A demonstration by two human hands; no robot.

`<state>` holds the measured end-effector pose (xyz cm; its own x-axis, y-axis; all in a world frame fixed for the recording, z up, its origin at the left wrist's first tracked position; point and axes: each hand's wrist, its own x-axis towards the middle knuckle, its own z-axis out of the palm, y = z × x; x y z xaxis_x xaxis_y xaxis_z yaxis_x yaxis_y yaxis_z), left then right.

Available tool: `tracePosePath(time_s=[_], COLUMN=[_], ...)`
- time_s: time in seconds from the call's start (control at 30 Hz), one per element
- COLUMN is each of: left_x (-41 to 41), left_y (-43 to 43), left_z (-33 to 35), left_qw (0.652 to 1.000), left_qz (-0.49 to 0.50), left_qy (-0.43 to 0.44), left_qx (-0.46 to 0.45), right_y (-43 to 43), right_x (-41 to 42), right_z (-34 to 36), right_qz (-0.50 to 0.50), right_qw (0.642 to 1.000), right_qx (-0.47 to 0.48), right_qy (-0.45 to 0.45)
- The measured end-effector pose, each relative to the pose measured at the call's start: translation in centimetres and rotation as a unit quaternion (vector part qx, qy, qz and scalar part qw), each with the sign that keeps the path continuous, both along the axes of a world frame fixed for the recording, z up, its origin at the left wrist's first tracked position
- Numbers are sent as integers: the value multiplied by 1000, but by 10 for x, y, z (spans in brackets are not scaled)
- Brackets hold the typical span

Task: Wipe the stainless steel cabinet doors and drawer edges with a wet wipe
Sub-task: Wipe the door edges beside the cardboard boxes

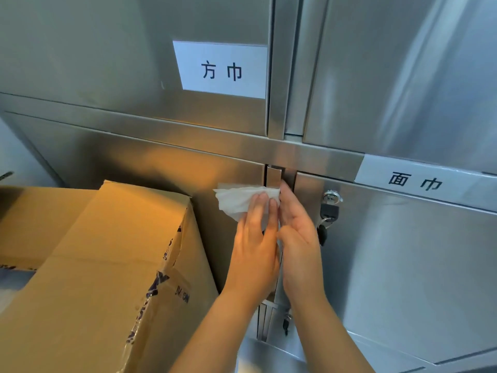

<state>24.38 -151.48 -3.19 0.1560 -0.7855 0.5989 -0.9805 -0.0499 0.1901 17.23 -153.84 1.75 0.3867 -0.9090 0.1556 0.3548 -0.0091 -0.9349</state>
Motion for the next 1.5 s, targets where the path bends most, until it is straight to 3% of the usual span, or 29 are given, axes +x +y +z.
tracePosePath(time_s=[0.6,1.03,1.5], left_x=[4,8,-3], left_y=[-9,4,14], left_z=[16,-50,-123], left_qw=[994,998,997], left_qz=[-24,-43,0], left_qy=[14,18,52], left_qx=[-105,-49,57], right_y=[-15,-13,-20], right_x=[5,-10,-23], right_z=[2,-49,-128], right_qz=[13,28,80], right_qw=[999,999,990], right_qx=[-29,-4,47], right_qy=[-43,42,108])
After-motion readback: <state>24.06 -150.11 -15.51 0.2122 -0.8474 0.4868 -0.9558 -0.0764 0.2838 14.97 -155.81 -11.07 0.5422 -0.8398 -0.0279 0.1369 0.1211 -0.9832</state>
